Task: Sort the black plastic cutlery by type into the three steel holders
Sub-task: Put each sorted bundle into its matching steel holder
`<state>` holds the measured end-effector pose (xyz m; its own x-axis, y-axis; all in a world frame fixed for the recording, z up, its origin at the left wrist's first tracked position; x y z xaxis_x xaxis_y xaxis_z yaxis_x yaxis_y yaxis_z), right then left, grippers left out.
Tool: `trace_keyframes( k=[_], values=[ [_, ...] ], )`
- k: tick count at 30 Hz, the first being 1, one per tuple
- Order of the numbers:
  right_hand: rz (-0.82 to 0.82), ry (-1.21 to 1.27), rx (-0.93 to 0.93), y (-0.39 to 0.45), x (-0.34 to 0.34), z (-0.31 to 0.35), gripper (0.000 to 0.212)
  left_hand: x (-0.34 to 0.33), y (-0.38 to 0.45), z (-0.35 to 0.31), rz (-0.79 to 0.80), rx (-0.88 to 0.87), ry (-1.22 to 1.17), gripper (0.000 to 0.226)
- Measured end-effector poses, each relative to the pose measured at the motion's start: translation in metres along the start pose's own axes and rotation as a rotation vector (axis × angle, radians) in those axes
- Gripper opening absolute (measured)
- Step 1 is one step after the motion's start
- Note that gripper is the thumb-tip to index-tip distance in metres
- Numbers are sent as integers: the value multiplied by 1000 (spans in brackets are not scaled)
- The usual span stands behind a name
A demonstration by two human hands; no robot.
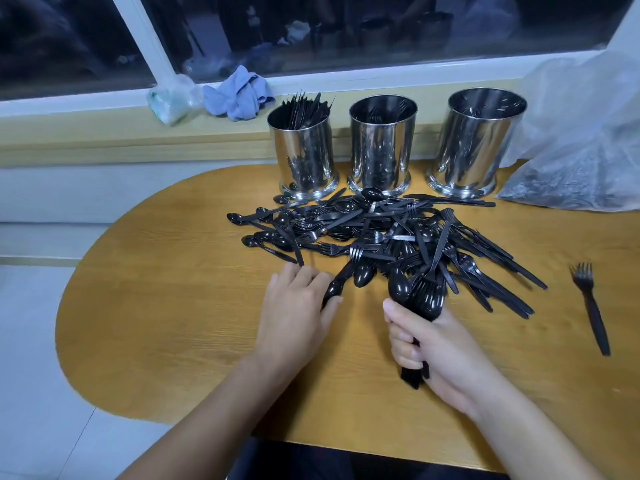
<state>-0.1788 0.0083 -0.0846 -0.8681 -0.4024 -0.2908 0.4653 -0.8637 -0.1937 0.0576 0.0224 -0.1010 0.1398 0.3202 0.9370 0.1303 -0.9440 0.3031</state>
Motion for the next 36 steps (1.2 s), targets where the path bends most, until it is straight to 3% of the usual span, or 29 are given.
trace_keyframes(
  k=[15, 21, 24, 27, 31, 36],
  values=[
    [-25, -44, -1, -3, -9, 6, 37, 27, -14, 38, 51, 54, -390, 19],
    [-40, -174, 93, -5, -12, 15, 46, 59, -20, 43, 186, -34, -466, 22],
    [-48, -289, 151, -3, -17, 19, 44, 70, -20, 39, 361, -86, -665, 23],
    [81, -441, 153, 0, -24, 22, 25, 76, -14, 27, 496, -131, -775, 18],
    [229, -423, 18, 2, -27, 27, 14, 66, -7, 17, 476, -103, -907, 18],
    [259, -337, -83, 4, -19, 20, 32, 44, -4, 8, 444, -40, -1095, 37]
  ],
)
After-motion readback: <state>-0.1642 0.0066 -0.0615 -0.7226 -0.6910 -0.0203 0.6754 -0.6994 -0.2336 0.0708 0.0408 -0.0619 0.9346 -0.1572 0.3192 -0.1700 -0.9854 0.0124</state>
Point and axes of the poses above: each hand's wrist, its own y-axis towards the middle knuckle, its own x-axis out of the back of the hand, z = x × y, the point moved 1 cm from there along y, towards the middle knuckle, and after that the axes turned 7 degrees about x, right-handed, at the moved point
